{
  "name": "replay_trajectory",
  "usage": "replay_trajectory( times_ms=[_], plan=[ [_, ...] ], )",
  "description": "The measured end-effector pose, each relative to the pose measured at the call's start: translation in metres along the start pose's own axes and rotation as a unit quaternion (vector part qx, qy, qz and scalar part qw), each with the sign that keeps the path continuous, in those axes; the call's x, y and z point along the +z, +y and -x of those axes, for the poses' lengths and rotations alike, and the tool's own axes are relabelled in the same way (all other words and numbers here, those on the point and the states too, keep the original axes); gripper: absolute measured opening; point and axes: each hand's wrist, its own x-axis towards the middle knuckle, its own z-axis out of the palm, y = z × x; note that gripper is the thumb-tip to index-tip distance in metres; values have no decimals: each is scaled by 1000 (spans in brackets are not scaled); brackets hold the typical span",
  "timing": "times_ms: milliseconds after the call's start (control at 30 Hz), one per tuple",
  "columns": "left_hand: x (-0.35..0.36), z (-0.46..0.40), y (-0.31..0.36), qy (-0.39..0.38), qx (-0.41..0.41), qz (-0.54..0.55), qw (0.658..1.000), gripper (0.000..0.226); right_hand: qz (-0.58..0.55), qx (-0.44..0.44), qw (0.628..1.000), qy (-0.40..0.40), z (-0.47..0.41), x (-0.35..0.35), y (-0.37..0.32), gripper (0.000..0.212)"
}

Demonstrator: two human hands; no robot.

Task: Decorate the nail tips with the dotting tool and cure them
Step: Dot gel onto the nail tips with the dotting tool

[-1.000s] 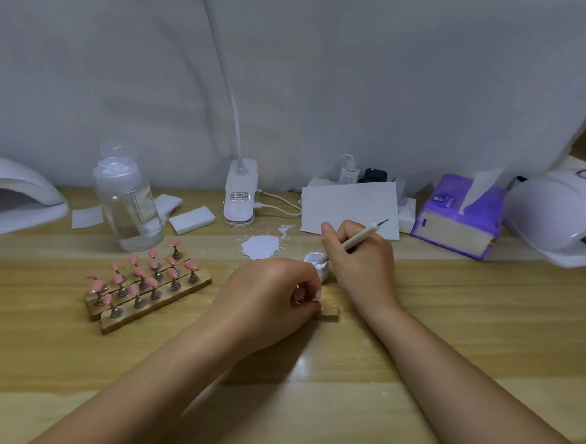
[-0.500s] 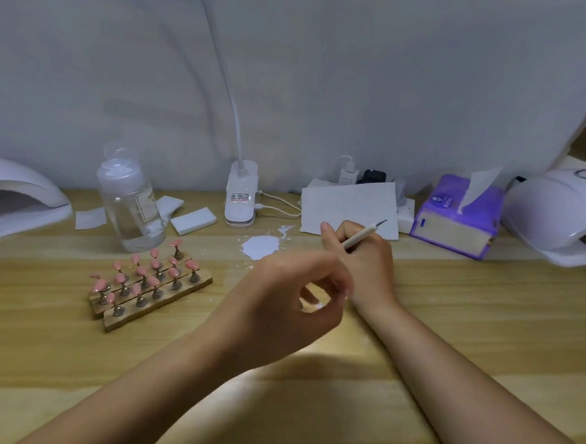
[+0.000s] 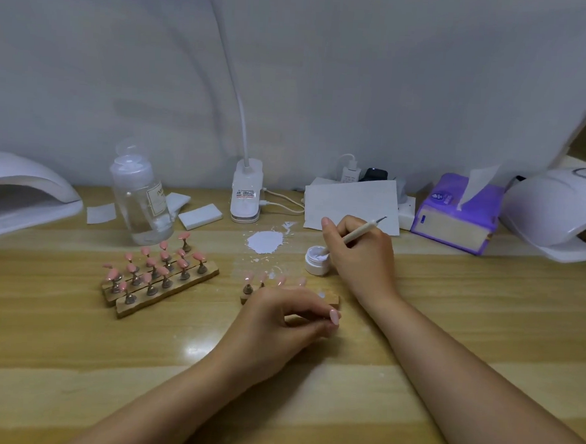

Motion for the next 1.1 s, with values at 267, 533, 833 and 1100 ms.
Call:
replay_trajectory(
  times_ms=[267, 533, 833, 1100],
  plan=[
    [0, 0, -2, 22, 3, 0, 1000, 7, 1, -2, 1000, -1, -1, 1, 0, 44],
    [1, 0, -4, 21, -15, -8, 1000, 11, 0, 13, 1000, 0, -3, 0, 0, 44],
    [0, 1, -7, 13, -2, -46, 999, 12, 5, 8, 1000, -2, -2, 0, -1, 44],
    [3, -1, -8, 40, -19, -56, 997, 18, -6, 9, 1000, 9, -3, 1, -3, 45]
  ],
)
